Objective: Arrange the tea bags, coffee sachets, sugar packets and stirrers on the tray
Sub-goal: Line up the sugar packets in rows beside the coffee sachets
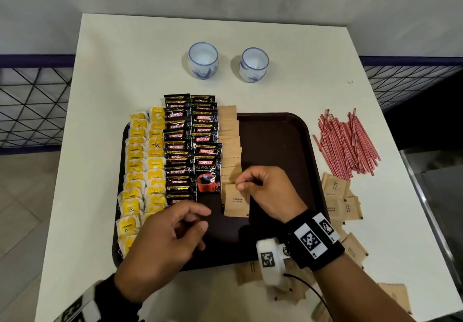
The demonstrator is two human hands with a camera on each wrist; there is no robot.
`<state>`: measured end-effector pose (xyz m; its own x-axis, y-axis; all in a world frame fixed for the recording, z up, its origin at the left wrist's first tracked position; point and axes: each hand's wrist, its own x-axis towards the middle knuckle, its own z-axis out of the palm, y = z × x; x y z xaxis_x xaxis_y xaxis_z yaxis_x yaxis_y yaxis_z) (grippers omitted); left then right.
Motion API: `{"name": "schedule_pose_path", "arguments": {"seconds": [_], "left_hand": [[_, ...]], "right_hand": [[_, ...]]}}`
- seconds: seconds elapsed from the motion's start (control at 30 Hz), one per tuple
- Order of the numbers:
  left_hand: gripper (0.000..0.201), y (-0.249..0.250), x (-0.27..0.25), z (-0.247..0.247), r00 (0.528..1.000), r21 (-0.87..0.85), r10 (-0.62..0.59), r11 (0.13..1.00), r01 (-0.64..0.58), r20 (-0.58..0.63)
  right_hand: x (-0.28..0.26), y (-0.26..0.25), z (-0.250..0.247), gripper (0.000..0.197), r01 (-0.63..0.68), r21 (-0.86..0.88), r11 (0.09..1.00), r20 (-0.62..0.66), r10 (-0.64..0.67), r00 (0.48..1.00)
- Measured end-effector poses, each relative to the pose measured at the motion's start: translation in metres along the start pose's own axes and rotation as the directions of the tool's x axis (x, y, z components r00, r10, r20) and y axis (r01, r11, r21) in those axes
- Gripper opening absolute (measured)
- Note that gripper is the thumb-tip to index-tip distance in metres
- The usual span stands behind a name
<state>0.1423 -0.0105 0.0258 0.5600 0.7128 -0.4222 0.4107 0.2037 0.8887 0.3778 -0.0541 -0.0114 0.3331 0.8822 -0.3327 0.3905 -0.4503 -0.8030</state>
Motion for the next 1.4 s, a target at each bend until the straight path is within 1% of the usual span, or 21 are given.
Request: {"name": "schedule_pose_path", "arguments": {"seconds": [0.07, 0.13, 0.23, 0.33, 0.4, 0.47, 0.57, 0.7, 0.77, 0.9, 0.97, 1.07, 1.1, 1.2, 1.27, 1.3, 1.37, 1.4], "left_hand": [[0.025, -0.002, -0.003, 0.000, 1.000, 0.021, 0.013, 1.000, -0.013, 0.021], [0.028, -0.003, -0.006, 0.001, 0.999, 0.033, 0.014, 0.999, -0.015, 0.042], [0.031, -0.004, -0.008, 0.005, 0.994, 0.079, 0.025, 0.996, -0.033, 0.104], [0.026, -0.002, -0.008, 0.010, 0.983, 0.115, 0.065, 0.990, -0.086, 0.169], [0.018, 0.003, -0.009, 0.016, 0.970, 0.158, 0.090, 0.979, -0.127, 0.227], [0.014, 0.005, -0.009, 0.022, 0.953, 0.230, 0.105, 0.958, -0.174, 0.283], [0.018, 0.005, -0.008, 0.032, 0.924, 0.405, 0.124, 0.872, -0.275, 0.362], [0.017, -0.008, -0.018, 0.046, 0.881, 0.524, 0.138, 0.758, -0.388, 0.453], [0.018, -0.017, -0.028, 0.054, 0.868, 0.565, 0.167, 0.699, -0.439, 0.468], [0.022, -0.030, -0.040, 0.070, 0.850, 0.594, 0.220, 0.632, -0.498, 0.478], [0.027, -0.030, -0.042, 0.078, 0.841, 0.600, 0.229, 0.610, -0.517, 0.491], [0.036, -0.032, -0.045, 0.092, 0.840, 0.603, 0.227, 0.607, -0.517, 0.492], [0.039, -0.034, -0.046, 0.096, 0.841, 0.605, 0.228, 0.605, -0.518, 0.491], [0.048, -0.041, -0.047, 0.104, 0.834, 0.610, 0.251, 0.583, -0.536, 0.492], [0.056, -0.045, -0.049, 0.109, 0.833, 0.626, 0.245, 0.564, -0.539, 0.497], [0.060, -0.046, -0.050, 0.112, 0.830, 0.636, 0.247, 0.546, -0.545, 0.500], [0.065, -0.048, -0.051, 0.120, 0.825, 0.658, 0.248, 0.506, -0.558, 0.508], [0.066, -0.049, -0.050, 0.124, 0.822, 0.666, 0.247, 0.489, -0.564, 0.514]], "right_hand": [[0.001, 0.000, 0.004, 0.014, 0.022, -0.034, 0.999, -0.003, -0.022, 1.000], [0.001, 0.000, 0.008, 0.012, 0.074, -0.053, 0.996, -0.022, -0.075, 0.997], [0.002, -0.001, 0.008, 0.013, 0.132, -0.055, 0.990, -0.089, -0.137, 0.987], [-0.003, -0.002, -0.004, 0.017, 0.136, -0.048, 0.990, -0.187, -0.142, 0.972], [-0.013, 0.003, -0.024, 0.020, 0.083, -0.033, 0.996, -0.259, -0.089, 0.962], [-0.028, 0.013, -0.051, 0.022, 0.004, -0.032, 0.999, -0.336, -0.014, 0.942], [-0.055, 0.036, -0.094, 0.025, -0.146, -0.084, 0.986, -0.397, 0.102, 0.912], [-0.102, 0.069, -0.128, 0.031, -0.322, -0.132, 0.938, -0.400, 0.247, 0.883], [-0.127, 0.084, -0.139, 0.037, -0.394, -0.125, 0.910, -0.390, 0.320, 0.863], [-0.170, 0.110, -0.148, 0.043, -0.491, -0.066, 0.869, -0.384, 0.432, 0.816], [-0.188, 0.122, -0.150, 0.043, -0.538, -0.013, 0.843, -0.388, 0.491, 0.780], [-0.217, 0.136, -0.155, 0.043, -0.594, 0.048, 0.803, -0.391, 0.563, 0.729], [-0.226, 0.139, -0.158, 0.045, -0.609, 0.048, 0.792, -0.384, 0.577, 0.721], [-0.250, 0.156, -0.154, 0.059, -0.684, -0.026, 0.729, -0.319, 0.643, 0.697], [-0.259, 0.165, -0.144, 0.073, -0.696, -0.090, 0.712, -0.288, 0.651, 0.703], [-0.260, 0.168, -0.139, 0.075, -0.691, -0.118, 0.713, -0.281, 0.643, 0.712], [-0.255, 0.163, -0.130, 0.068, -0.653, -0.133, 0.745, -0.266, 0.608, 0.748], [-0.250, 0.160, -0.126, 0.063, -0.620, -0.117, 0.776, -0.253, 0.580, 0.774]]}}
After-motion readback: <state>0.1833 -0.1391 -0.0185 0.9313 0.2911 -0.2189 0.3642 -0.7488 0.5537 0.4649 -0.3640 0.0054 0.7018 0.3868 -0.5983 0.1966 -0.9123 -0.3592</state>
